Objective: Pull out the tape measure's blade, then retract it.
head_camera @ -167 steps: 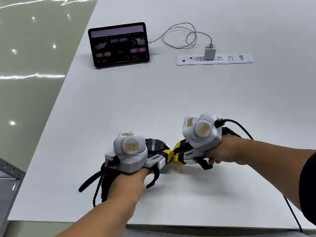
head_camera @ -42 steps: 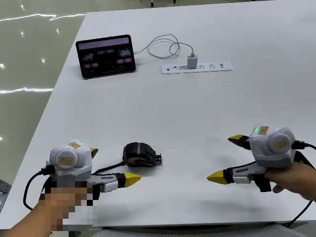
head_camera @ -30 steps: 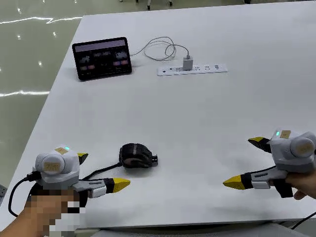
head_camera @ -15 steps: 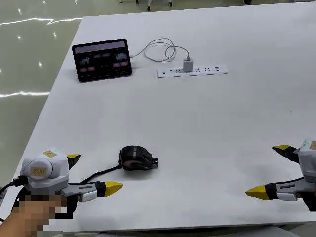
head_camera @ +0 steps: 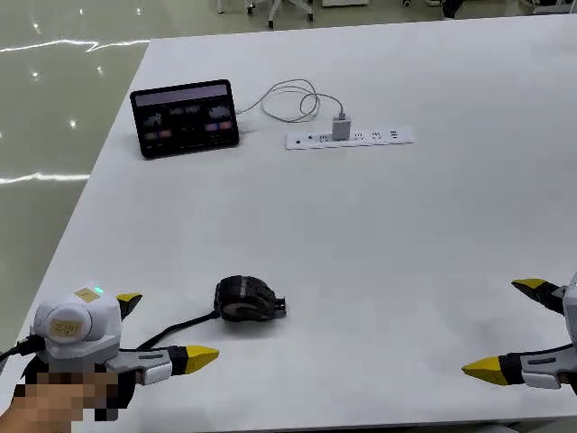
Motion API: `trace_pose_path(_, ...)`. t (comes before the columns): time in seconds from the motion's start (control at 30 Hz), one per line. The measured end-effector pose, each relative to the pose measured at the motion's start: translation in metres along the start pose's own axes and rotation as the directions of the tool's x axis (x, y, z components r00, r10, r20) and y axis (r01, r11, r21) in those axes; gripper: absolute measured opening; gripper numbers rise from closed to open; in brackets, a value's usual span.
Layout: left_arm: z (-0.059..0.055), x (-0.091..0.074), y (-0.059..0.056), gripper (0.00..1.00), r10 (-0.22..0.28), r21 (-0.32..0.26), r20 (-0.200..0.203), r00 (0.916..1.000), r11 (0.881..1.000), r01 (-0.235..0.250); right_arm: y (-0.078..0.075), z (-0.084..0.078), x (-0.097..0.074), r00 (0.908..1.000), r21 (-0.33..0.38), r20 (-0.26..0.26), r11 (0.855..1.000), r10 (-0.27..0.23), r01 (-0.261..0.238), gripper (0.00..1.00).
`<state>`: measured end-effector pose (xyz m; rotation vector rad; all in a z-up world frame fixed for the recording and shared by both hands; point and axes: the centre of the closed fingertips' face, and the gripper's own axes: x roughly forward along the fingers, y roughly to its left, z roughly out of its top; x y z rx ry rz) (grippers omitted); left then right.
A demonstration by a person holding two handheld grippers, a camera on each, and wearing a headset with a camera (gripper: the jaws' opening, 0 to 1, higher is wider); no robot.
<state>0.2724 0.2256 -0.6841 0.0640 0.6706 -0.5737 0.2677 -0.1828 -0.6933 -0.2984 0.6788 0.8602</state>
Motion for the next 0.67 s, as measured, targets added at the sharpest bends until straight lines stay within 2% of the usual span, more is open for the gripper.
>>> trace_pose_path(0.27, 0.0045, 0.0035, -0.0035, 1.00, -0.018, 0.003, -0.006, 0.9998, 1.000, 0.018, -0.0001, -0.0050, -0.0015, 1.0000, 0.008, -0.008, 1.000, -0.001, 0.001, 1.00)
trace_pose_path(0.67, 0.0020, 0.0050, -0.0033, 1.00, -0.021, 0.006, -0.017, 0.9996, 1.000, 0.021, 0.0009, -0.0065, -0.0011, 0.9999, 0.008, -0.014, 1.000, 0.005, -0.005, 1.00)
